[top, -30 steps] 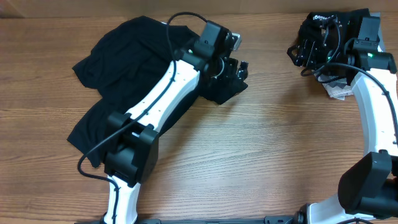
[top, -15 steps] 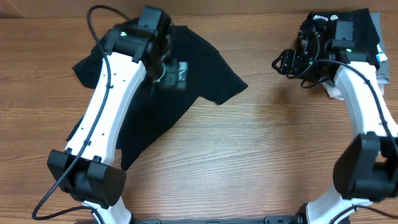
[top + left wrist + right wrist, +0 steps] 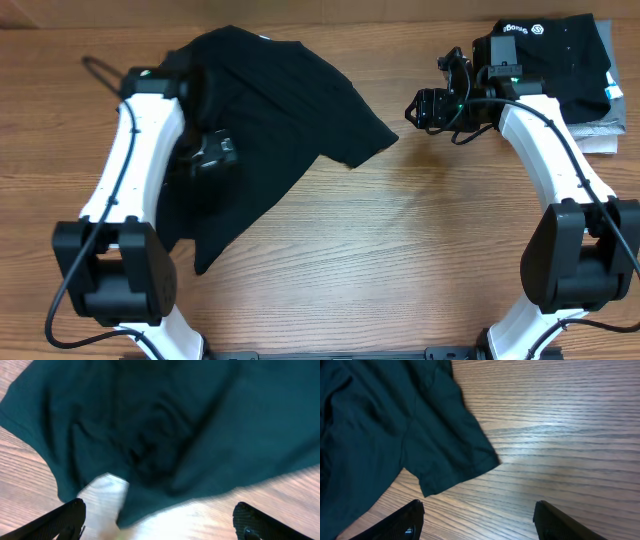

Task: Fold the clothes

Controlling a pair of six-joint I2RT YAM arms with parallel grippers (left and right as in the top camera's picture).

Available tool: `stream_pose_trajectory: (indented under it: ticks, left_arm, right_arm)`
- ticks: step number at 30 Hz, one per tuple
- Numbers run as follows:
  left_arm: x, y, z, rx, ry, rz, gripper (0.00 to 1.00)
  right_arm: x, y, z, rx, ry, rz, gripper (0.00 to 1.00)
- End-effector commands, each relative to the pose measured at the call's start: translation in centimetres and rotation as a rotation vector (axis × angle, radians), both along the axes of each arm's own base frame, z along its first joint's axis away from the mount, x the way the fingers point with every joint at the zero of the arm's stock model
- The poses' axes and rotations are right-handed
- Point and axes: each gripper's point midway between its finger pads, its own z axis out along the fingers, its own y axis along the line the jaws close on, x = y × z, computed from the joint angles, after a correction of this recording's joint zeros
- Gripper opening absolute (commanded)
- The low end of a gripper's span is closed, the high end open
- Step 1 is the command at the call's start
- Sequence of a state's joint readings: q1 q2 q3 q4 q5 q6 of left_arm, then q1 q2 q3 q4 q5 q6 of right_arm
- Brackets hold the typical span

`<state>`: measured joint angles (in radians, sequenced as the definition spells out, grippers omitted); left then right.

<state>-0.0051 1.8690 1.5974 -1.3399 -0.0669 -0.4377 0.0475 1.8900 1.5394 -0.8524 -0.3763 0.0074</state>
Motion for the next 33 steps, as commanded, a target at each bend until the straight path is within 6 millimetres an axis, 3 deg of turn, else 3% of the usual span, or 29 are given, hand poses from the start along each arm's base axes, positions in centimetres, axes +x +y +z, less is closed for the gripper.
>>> stream_pose_trajectory:
  ticks: [1,6,9,10,13,17,24,33]
  left_arm:
    - [-1.1,2.5,-2.1,0.004,0.024,0.052,0.96]
    - [-2.3,5.3,-5.5,-0.046,0.027,0.131,0.93]
    - [-2.9,6.2,-6.6,-0.055,0.031,0.142,0.82]
    - [-2.7,5.8,-7.2,-0.082,0.016,0.097,0.73]
    - [-1.8,4.3,-7.7,-0.125,-0.022,0.001,0.59]
    - [-1.4,3.2,-7.7,-0.125,-0.029,-0.089,0.55]
    - [-1.7,3.3,-8.2,-0.093,-0.001,-0.101,0.35]
    - [-3.0,3.8,-9.5,-0.056,0.043,-0.071,0.35]
  right_arm:
    - [0.6,-0.8,1.0,-0.028,-0.034,-0.010,0.75]
    - [0.5,-0.9,0.8,-0.036,-0.023,-0.014,0.74]
    - [0.5,-0.9,0.8,-0.036,-0.023,-0.014,0.74]
    - [0.5,-0.9,0.8,-0.036,-0.025,-0.015,0.74]
    - [0.7,-0.9,0.9,-0.036,-0.035,-0.015,0.74]
    - [0.9,-0.9,1.0,-0.035,-0.043,-0.015,0.73]
    - [0.9,-0.9,1.0,-0.035,-0.045,-0.015,0.74]
    - [0.9,-0.9,1.1,-0.035,-0.046,-0.015,0.74]
